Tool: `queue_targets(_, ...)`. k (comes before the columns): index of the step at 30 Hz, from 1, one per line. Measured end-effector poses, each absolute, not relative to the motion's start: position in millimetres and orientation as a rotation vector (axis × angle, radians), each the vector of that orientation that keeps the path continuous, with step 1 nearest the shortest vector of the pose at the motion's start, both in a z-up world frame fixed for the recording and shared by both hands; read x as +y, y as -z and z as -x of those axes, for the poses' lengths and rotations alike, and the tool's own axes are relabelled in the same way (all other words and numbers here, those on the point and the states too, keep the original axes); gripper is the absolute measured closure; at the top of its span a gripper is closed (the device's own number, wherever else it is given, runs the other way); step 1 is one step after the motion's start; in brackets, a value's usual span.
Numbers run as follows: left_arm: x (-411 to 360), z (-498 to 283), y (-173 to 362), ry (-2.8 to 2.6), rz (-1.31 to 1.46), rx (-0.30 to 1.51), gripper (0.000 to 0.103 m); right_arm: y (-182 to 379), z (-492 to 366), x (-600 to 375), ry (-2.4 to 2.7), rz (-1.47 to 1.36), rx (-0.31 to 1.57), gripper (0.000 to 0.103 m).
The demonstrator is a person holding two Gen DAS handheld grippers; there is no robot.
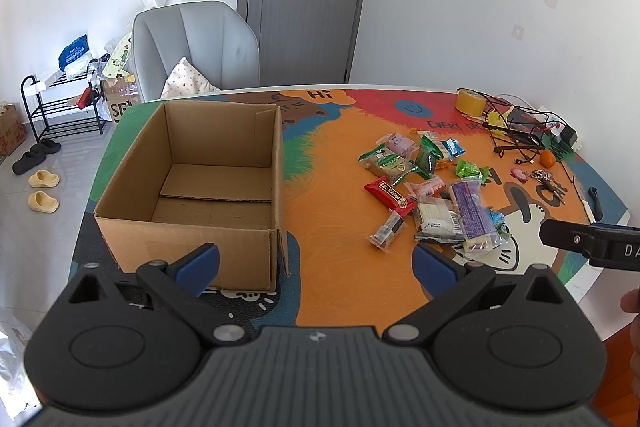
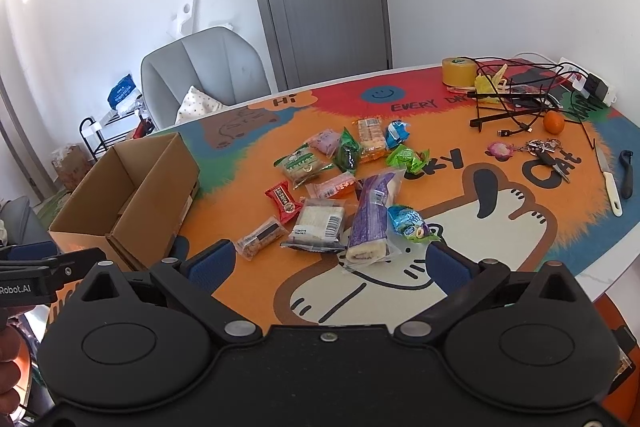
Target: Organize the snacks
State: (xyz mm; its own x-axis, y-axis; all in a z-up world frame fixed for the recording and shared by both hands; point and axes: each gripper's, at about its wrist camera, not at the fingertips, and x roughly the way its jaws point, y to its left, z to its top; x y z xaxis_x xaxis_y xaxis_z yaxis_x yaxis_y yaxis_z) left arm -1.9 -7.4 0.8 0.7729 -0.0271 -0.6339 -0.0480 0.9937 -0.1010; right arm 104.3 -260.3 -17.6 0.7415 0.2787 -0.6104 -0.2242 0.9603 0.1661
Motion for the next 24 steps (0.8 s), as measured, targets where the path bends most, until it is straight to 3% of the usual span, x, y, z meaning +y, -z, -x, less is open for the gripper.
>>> queue_targets(24,-24,-4,0,-0.019,0.084,0.662,0.001,24,-111,-270,-0.261,-0.100,0.671,0.000)
